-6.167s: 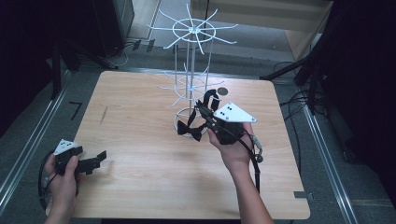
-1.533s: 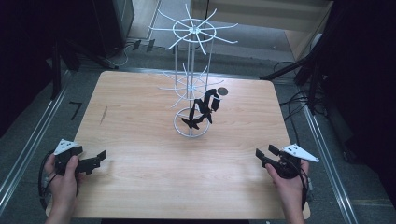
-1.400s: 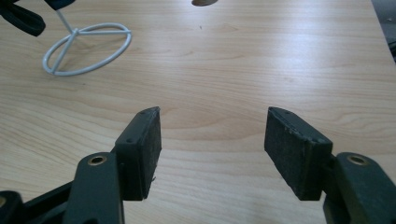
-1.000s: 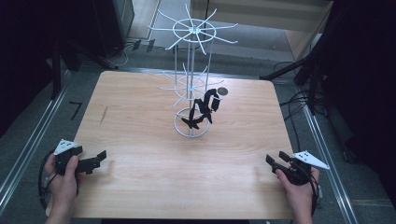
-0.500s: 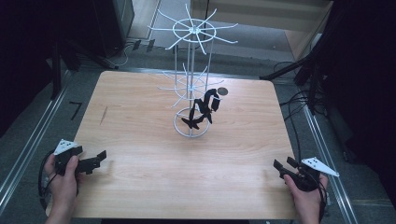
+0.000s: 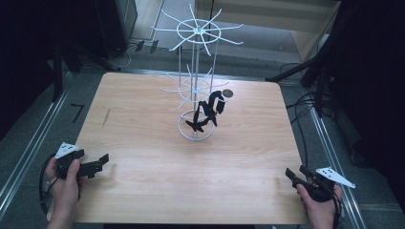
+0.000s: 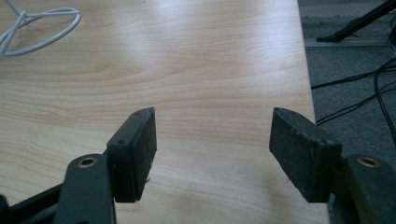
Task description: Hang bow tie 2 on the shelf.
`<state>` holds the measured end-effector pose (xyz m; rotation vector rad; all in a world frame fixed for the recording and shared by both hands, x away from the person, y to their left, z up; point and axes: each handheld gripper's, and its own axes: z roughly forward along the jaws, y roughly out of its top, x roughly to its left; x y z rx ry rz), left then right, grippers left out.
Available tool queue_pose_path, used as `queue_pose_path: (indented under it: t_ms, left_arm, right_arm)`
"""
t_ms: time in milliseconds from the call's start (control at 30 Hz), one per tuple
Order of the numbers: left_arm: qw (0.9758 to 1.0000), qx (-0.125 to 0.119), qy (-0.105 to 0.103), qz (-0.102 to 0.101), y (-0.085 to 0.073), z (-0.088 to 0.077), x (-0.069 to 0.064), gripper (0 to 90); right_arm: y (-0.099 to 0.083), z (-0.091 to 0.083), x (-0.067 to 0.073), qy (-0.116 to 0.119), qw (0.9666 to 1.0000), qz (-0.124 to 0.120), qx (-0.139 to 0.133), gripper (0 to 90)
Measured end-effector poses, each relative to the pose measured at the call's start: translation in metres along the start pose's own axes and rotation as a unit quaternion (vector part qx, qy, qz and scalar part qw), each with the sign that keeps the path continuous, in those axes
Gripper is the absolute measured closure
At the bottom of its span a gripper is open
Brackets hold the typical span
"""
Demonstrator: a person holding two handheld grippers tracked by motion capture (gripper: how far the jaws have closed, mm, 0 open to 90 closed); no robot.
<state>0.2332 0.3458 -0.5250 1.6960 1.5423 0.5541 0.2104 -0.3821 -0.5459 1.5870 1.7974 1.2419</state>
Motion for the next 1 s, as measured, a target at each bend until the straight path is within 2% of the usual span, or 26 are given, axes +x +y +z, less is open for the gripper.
queue_pose_path:
  t_ms: [300,333,367,433,567,633,867,1000]
  left_arm:
    - [1.0000,-0.001,0.000,0.000,0.000,0.000,0.000,0.0]
    - [1.0000,-0.001,0.000,0.000,0.000,0.000,0.000,0.0]
    - [1.0000,-0.001,0.000,0.000,0.000,0.000,0.000,0.0]
    - [1.0000,-0.001,0.001,0.000,0.000,0.000,0.000,0.0]
    - [1.0000,0.000,0.001,0.000,0.000,0.000,0.000,0.0]
    - [1.0000,-0.001,0.002,0.001,0.000,0.000,-0.001,0.0]
    - [1.0000,-0.001,0.002,0.000,0.000,0.000,0.000,0.0]
    - [1.0000,0.000,0.002,0.000,0.000,0.000,0.000,0.0]
  right_arm:
    - [-0.010,-0.012,-0.009,-0.008,0.9999,0.010,-0.002,28.7]
    - [-0.012,-0.015,-0.010,-0.009,0.9999,0.011,-0.005,24.2]
    - [-0.012,-0.015,-0.010,-0.009,0.9999,0.011,-0.005,24.2]
    - [-0.014,-0.019,-0.011,-0.003,0.9999,0.011,-0.007,18.5]
    - [-0.018,-0.022,-0.012,0.009,0.9999,0.011,0.004,14.9]
    - [-0.020,-0.023,-0.012,0.008,0.9999,0.013,0.008,13.3]
    - [-0.023,-0.026,-0.013,0.003,0.9998,0.020,0.006,13.3]
    - [-0.022,-0.024,-0.012,0.001,0.9999,0.014,0.009,13.4]
